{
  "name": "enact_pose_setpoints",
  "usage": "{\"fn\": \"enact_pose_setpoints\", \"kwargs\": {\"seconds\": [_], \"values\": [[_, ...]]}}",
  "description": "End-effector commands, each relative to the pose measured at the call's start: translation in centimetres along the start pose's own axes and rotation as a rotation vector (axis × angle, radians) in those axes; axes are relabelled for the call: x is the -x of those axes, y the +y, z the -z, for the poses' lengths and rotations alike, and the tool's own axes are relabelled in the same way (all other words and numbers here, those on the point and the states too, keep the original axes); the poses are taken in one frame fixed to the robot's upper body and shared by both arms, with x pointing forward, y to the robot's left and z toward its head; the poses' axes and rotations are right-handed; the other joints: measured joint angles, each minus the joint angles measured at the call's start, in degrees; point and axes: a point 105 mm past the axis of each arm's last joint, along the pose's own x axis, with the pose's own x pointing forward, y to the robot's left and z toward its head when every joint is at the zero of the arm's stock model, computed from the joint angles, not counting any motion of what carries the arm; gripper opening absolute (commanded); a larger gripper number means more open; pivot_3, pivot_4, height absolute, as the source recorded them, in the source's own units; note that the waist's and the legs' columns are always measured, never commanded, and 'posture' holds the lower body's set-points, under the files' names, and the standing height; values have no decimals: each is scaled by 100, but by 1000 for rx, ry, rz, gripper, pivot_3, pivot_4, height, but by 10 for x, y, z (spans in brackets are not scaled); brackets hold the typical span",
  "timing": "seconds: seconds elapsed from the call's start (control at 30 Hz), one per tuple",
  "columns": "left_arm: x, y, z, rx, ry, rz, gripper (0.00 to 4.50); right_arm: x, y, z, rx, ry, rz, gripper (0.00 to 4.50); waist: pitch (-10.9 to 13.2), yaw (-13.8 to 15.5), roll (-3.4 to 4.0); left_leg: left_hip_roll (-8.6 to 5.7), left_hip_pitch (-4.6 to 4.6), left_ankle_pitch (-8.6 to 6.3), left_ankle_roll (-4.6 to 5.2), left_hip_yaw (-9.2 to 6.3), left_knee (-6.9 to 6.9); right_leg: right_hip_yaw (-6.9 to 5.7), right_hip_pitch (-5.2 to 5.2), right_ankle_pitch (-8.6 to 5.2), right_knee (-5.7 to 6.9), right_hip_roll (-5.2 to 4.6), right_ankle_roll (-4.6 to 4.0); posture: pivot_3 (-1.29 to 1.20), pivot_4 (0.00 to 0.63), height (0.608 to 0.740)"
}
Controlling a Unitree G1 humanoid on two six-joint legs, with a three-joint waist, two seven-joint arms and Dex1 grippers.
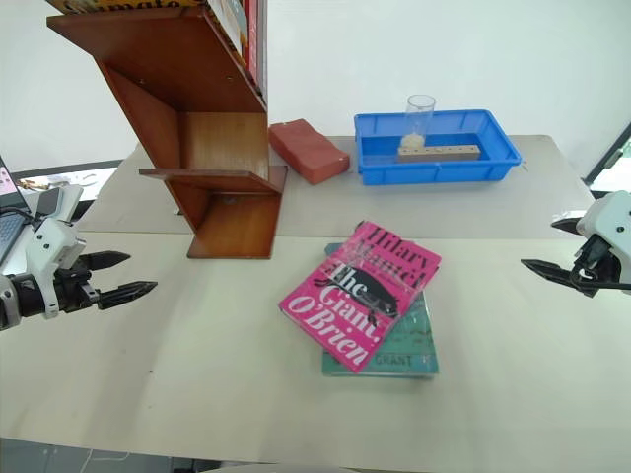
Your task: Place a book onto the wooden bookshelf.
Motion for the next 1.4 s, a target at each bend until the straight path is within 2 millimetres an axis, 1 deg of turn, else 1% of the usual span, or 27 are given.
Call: {"fn": "enact_pose_setpoints", "kwargs": {"seconds": [0.03, 0.1, 0.23, 0.37, 0.47, 0.57, 0.63, 0.7, 0.73, 0.77, 0.87, 0.9, 0.93, 1.0, 1.03, 1.13, 1.2, 1.3, 1.4], "values": [[4, 0, -15, -24, -28, 1, 4500, 1, -5, -15, 30, -44, 22, 3898, 0, 0, 0, 0, 0, 0, 0, 0, 0, 0, 0, 0, 0, 0, 0, 0, 150, 649], [4, -2, -14, -6, -19, 23, 4500, -2, -4, -14, 31, -39, 37, 3898, 0, -3, 0, 0, 0, 0, 0, 0, 0, 0, 0, 0, 0, 0, 0, 0, 150, 649], [3, -7, -21, 41, -52, 76, 4500, -4, -2, -14, 28, -44, 42, 3898, 0, 7, -1, -1, 0, 0, 0, 0, 1, -1, 0, 0, 0, 0, 0, 0, 150, 649], [0, -6, -27, -6, -73, 69, 4500, -5, -2, -15, 22, -51, 42, 3898, 0, 8, 0, -1, 0, 0, 0, 2, 2, 1, 1, 0, 0, 0, 0, 0, 150, 649], [-4, -6, -27, -27, -84, 55, 4500, -5, -2, -15, 19, -51, 42, 3898, 0, 11, 0, -1, 0, 0, 0, 2, 2, 1, 2, 5, 0, 0, -9, 0, 150, 649], [-14, -10, -19, 10, -85, 65, 4500, -5, -1, -16, 12, -54, 44, 3898, 0, 12, 0, -1, 0, 0, 0, 2, 2, 2, 2, 12, 0, 0, -21, 0, 150, 649], [-23, -17, -22, 105, -99, 149, 4500, -7, 4, -20, 10, -69, 28, 3898, 0, 32, -1, -1, 1, 0, 0, 2, 2, 2, 2, 12, 0, 0, -21, 0, 150, 649], [-34, -24, -36, 222, -183, 230, 4500, -10, 13, -27, 7, -94, -1, 3359, 2, 55, -4, 0, -3, 0, 0, -1, 6, -2, 1, 11, 4, 3, -18, 0, 150, 649], [-41, -34, -43, 277, -207, 300, 4500, -11, 19, -31, 10, -103, -20, 3094, 2, 56, -5, -1, -6, 1, 1, -3, 10, -4, 4, 10, 4, 3, -16, 0, 150, 649], [-48, -43, -47, 320, -217, 362, 4500, -13, 24, -34, 13, -109, -35, 2723, 1, 61, -4, -1, -9, 1, 1, -4, 13, -5, 3, 5, 5, 3, -7, 0, 150, 649], [-70, -60, -50, 403, -184, 460, 4500, -15, 38, -38, 14, -109, -74, 1643, -2, 51, -3, -3, -29, 1, 1, -5, 22, -4, 26, 5, 4, 3, 3, 0, 150, 649], [-77, -66, -51, 441, -177, 503, 4500, -17, 43, -39, 22, -101, -91, 1355, -2, 50, -3, -3, -32, 1, 1, -7, 22, -4, 29, 10, 3, 4, -2, 0, 150, 649], [-85, -74, -53, 490, -175, 555, 4500, -19, 49, -38, 33, -92, -108, 936, -2, 44, -4, -4, -30, 1, 1, -10, 22, -4, 35, 16, 1, 5, -12, 0, 150, 649], [-109, -88, -51, 570, -133, 617, 4500, -26, 63, -37, 46, -76, -147, 183, -2, 45, -4, -4, -24, 1, 1, -14, 22, -4, 41, 16, 0, 8, -12, 0, 150, 649], [-120, -93, -50, 594, -121, 629, 4500, -29, 68, -35, 54, -68, -161, 30, -2, 47, -5, -5, -19, 1, 1, -15, 24, -5, 46, 14, -1, 8, -9, 0, 150, 649], [-150, -103, -52, 683, -116, 648, 4500, -36, 81, -32, 66, -53, -193, 30, -1, 45, -8, -6, -19, 2, 1, -20, 27, -5, 54, 9, -6, 10, -1, 0, 150, 649], [-166, -109, -56, 741, -122, 664, 4500, -41, 89, -28, 77, -36, -213, 30, -1, 42, -9, -8, -25, 2, 2, -20, 28, -5, 52, 10, -9, 10, -2, 0, 150, 649], [-183, -121, -61, 798, -128, 699, 4500, -48, 95, -23, 99, -24, -229, 30, 0, 40, -9, -9, -29, 2, 2, -21, 27, -5, 52, 16, -12, 10, -12, 0, 150, 649], [-194, -132, -62, 825, -113, 729, 4500, -58, 101, -25, 112, -38, -246, 30, 0, 23, -9, -9, -27, 2, 2, -22, 26, -4, 53, 15, -12, 12, -10, 0, 150, 649]]}}
